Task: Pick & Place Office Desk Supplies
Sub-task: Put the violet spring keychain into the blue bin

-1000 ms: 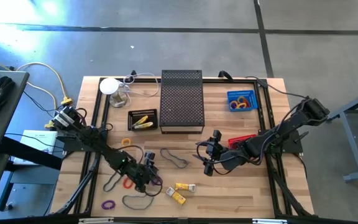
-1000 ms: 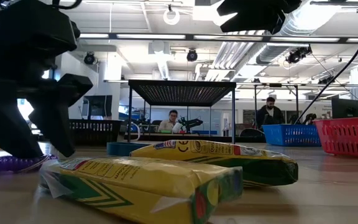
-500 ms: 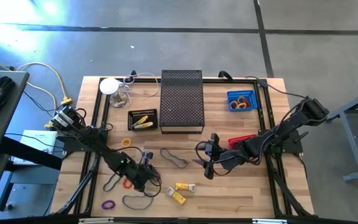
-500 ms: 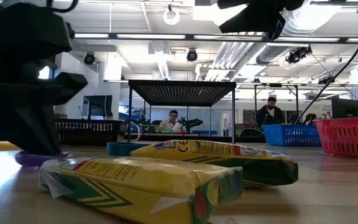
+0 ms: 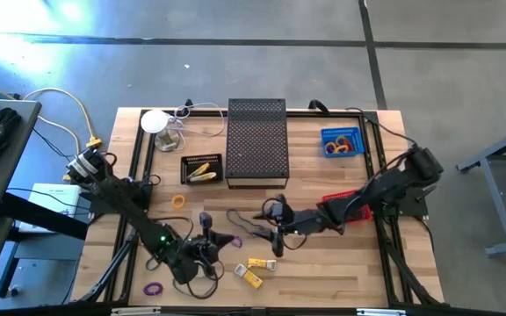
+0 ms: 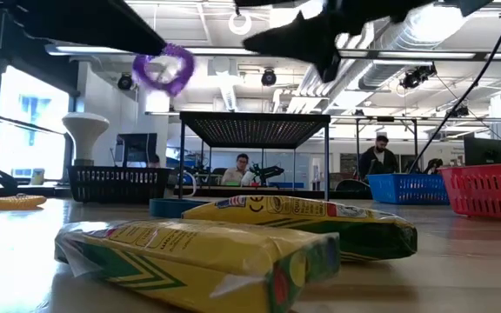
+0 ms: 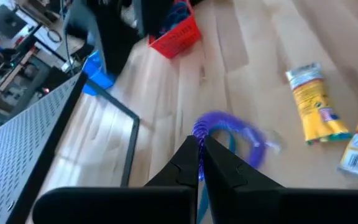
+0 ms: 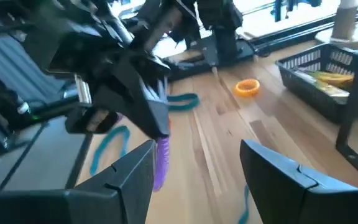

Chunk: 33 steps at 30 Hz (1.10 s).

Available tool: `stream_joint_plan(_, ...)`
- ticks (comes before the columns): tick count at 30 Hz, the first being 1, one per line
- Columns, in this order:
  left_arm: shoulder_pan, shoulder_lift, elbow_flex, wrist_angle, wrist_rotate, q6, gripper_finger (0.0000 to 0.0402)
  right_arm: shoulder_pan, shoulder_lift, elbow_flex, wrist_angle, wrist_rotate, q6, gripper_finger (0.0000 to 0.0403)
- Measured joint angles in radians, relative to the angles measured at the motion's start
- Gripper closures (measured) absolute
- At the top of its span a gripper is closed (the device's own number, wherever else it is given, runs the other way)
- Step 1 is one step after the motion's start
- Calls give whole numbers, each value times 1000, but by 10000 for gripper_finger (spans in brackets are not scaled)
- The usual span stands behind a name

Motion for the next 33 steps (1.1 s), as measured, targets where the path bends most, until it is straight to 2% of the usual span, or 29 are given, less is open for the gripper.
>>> stream_joint_plan(3, 0, 2, 0, 45, -15, 23, 400, -23, 61, -1, 74, -76, -22, 181)
stream_joint_plan(7, 1, 2, 1, 50, -50, 34, 400, -49, 138, -1, 164, -231, -22, 181)
stream_joint_plan(10, 1, 2, 1, 53, -55, 43, 400, -61, 176, -1, 229, -287, -22, 181)
stream_joint_plan(17, 15, 1, 1, 93, -51, 59, 400, -69, 192, 0, 270, -310, -24, 182)
stream_joint_plan(24, 60, 0, 1, 106, 9, 60, 400, -66, 192, 0, 270, -311, -60, 205)
stream_joint_plan(29, 73, 0, 1, 106, 17, 74, 400, -54, 192, 0, 268, -272, -94, 245)
stream_joint_plan(33, 83, 0, 1, 108, 46, 113, 400, -50, 192, 0, 258, -229, -127, 302)
